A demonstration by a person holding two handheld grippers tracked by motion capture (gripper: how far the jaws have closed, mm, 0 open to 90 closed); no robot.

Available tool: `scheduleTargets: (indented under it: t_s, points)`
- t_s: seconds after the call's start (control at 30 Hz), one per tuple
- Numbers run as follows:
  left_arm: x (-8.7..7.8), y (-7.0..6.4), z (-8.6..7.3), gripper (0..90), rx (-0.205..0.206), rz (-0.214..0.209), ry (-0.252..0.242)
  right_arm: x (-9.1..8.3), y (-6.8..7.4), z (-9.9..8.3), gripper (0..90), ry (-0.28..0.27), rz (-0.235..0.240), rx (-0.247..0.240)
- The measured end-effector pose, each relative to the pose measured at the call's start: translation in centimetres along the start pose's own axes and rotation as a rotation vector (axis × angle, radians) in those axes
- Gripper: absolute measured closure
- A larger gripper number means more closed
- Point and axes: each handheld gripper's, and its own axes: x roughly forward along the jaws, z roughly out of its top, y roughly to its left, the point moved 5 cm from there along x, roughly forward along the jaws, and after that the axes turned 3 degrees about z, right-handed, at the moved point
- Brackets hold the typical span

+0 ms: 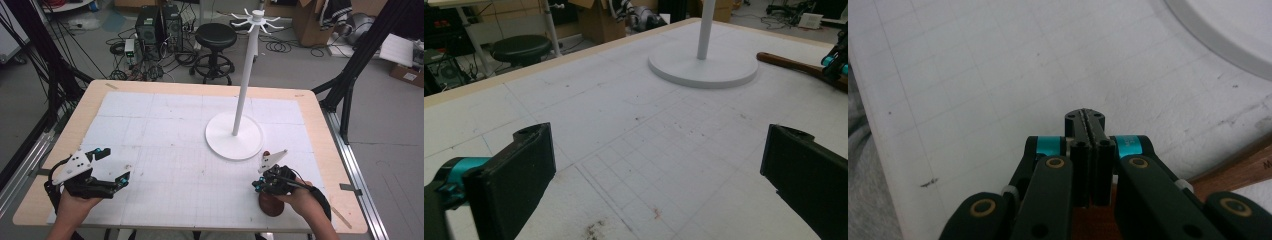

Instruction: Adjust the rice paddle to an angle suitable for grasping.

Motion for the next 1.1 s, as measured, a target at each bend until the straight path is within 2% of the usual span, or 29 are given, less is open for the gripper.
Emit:
scheduleTargets:
  t_s: [0.1, 0.23, 0.47, 0.9, 1.07, 1.1]
  points:
    - [0.0, 0.0, 0.0, 1.7, 0.003, -0.003, 0.003, 0.1, 0.0, -0.1, 89.9, 0.011, 0.004, -0.006]
    - [0.0, 0.0, 0.0, 1.7, 0.003, -0.003, 0.004, 0.4, 0.1, -0.5, 90.0, 0.052, 0.013, -0.012]
    - [0.0, -0.1, -0.1, 1.7, 0.001, -0.002, 0.005, 0.3, 0.4, -1.0, 90.0, 0.069, 0.020, -0.009]
    - [0.2, -0.1, 0.0, 1.7, 0.001, -0.004, 0.007, -1.1, 1.0, -3.8, 90.0, 0.124, 0.053, 0.018]
    - [0.3, -0.2, 0.0, 1.7, 0.004, -0.005, 0.008, -1.6, 0.8, -4.2, 90.0, 0.115, 0.065, 0.026]
    - [0.3, -0.2, 0.0, 1.7, 0.004, -0.005, 0.009, -1.8, 0.7, -4.2, 90.0, 0.100, 0.059, 0.031]
